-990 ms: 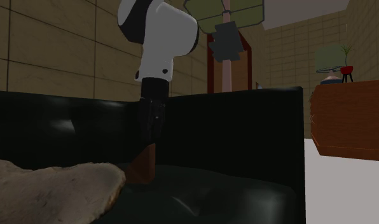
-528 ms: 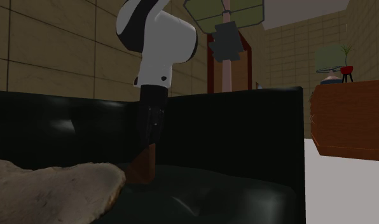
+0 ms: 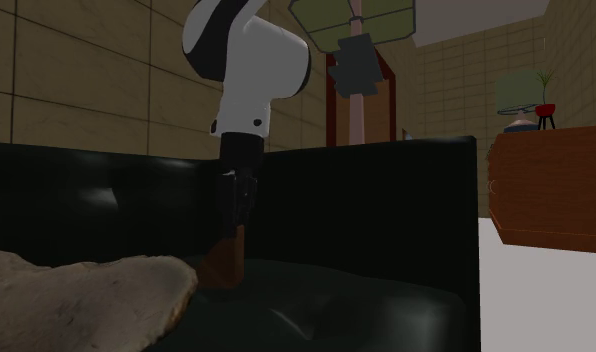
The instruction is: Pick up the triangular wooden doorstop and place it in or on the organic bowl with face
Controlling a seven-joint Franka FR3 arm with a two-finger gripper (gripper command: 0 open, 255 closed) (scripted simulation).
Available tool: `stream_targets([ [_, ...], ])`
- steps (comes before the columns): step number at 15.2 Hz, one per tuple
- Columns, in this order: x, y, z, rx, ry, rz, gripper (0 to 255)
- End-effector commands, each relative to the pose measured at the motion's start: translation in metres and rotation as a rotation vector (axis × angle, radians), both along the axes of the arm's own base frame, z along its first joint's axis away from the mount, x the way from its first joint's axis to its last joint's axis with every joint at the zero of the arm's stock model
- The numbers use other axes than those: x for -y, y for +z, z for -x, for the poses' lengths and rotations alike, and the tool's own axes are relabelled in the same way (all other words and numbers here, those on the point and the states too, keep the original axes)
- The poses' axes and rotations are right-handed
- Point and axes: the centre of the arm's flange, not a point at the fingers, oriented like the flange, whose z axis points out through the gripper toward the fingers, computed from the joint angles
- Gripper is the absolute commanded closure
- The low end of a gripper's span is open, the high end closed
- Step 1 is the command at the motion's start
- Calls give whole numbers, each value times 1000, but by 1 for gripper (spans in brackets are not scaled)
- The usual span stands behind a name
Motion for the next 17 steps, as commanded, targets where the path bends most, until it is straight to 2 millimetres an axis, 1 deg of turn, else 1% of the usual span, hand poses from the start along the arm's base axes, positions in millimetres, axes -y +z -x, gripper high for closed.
stream_targets([
  [1,0,-1,0,-2,0,1,255],
  [5,0,-1,0,-2,0,1,255],
  [17,0,62,0,-2,0,1,255],
])
